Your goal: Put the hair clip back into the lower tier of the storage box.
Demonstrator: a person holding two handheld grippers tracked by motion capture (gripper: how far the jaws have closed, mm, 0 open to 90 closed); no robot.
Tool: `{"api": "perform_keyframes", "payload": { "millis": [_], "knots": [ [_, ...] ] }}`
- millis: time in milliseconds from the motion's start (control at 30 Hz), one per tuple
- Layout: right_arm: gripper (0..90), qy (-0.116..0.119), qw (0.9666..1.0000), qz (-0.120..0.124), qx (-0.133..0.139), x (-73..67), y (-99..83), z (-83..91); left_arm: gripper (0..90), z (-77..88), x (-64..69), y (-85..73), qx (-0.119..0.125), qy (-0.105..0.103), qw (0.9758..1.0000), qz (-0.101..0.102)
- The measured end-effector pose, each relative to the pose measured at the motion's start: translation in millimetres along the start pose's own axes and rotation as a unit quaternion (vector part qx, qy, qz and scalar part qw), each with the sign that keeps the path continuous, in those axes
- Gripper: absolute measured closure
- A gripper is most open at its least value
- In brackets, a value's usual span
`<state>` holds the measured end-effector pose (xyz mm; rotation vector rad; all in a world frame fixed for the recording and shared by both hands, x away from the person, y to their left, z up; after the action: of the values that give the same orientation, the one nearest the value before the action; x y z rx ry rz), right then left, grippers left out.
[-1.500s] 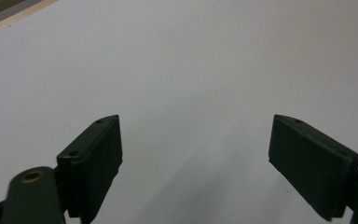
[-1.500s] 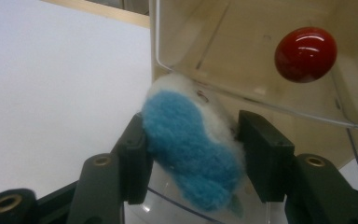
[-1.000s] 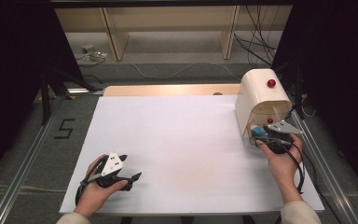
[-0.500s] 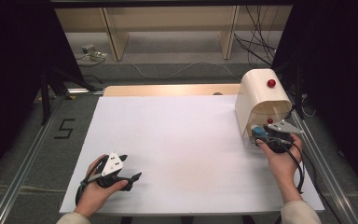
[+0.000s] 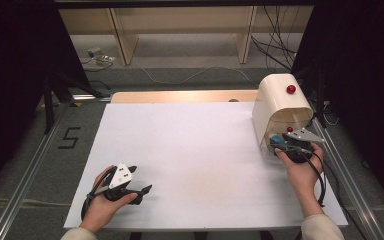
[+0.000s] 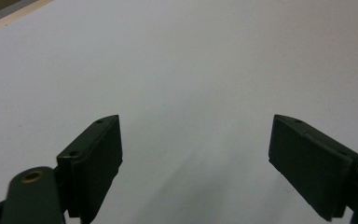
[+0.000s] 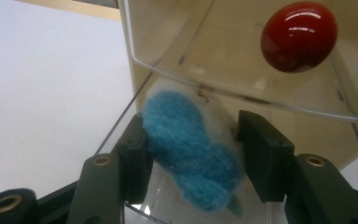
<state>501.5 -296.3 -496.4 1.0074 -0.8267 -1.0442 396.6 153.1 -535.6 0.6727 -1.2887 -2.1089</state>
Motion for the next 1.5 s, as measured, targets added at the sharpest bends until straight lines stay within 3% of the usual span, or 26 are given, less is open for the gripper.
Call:
{"api": "perform_keyframes", "payload": {
  "millis": [700, 1500],
  "knots": [
    [48.7, 0.002, 0.9999, -0.013, -0.002, 2.2, -0.6, -3.9, 17.3, -0.5, 0.3, -0.3, -0.001, -0.001, 1.0, 0.0],
    [45.3, -0.009, 0.9989, -0.046, 0.001, 9.0, -1.1, -7.0, 17.3, -0.9, 0.5, -0.4, -0.001, -0.002, 1.0, -0.001]
  ]
}}
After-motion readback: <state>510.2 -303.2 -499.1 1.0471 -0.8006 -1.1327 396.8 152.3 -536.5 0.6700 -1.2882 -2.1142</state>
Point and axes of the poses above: each handheld gripper's, and its own axes: z roughly backward along the jaws, y roughly out of its top, x roughly to its right, the point moved 10 cm from there along -z, roughly forward along the jaws, and after that the axes turned 11 degrees about x, right-handed, at the moved point
